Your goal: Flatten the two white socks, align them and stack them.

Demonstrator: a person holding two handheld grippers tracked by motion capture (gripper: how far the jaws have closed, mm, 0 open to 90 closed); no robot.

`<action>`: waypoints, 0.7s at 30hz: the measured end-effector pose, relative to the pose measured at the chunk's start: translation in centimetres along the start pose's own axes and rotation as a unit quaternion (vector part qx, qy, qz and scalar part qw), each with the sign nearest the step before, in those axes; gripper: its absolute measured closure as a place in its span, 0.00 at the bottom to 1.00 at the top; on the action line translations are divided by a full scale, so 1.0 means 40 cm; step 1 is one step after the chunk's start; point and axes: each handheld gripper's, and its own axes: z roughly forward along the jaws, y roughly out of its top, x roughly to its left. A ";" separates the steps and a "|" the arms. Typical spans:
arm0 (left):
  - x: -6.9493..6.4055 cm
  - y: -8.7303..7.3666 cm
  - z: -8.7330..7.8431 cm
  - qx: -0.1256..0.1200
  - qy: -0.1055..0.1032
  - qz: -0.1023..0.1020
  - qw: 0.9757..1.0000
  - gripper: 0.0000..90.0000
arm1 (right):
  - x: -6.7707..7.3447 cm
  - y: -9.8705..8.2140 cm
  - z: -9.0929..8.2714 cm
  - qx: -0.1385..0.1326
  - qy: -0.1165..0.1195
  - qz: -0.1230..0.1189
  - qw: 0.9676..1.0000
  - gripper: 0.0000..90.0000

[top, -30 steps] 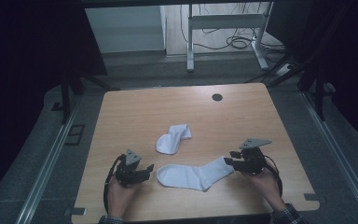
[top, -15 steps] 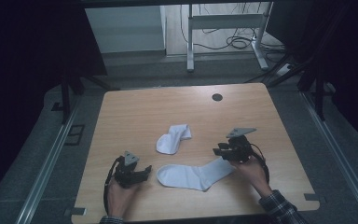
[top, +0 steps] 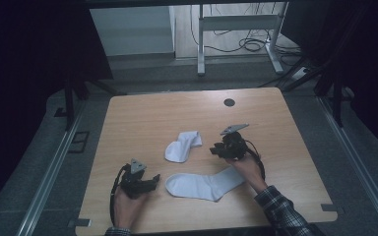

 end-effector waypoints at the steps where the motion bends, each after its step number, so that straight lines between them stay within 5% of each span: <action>1: 0.000 0.000 0.000 0.000 0.000 0.000 1.000 0.30 | 0.002 0.007 0.012 0.004 -0.001 -0.005 1.000 0.76; 11: 0.000 0.000 0.000 0.000 0.000 0.000 1.000 0.31 | 0.004 0.055 0.094 0.003 0.012 -0.005 1.000 0.78; 21: 0.000 0.000 0.000 0.000 0.000 0.000 1.000 0.31 | 0.009 0.087 0.168 0.014 -0.013 -0.013 1.000 0.77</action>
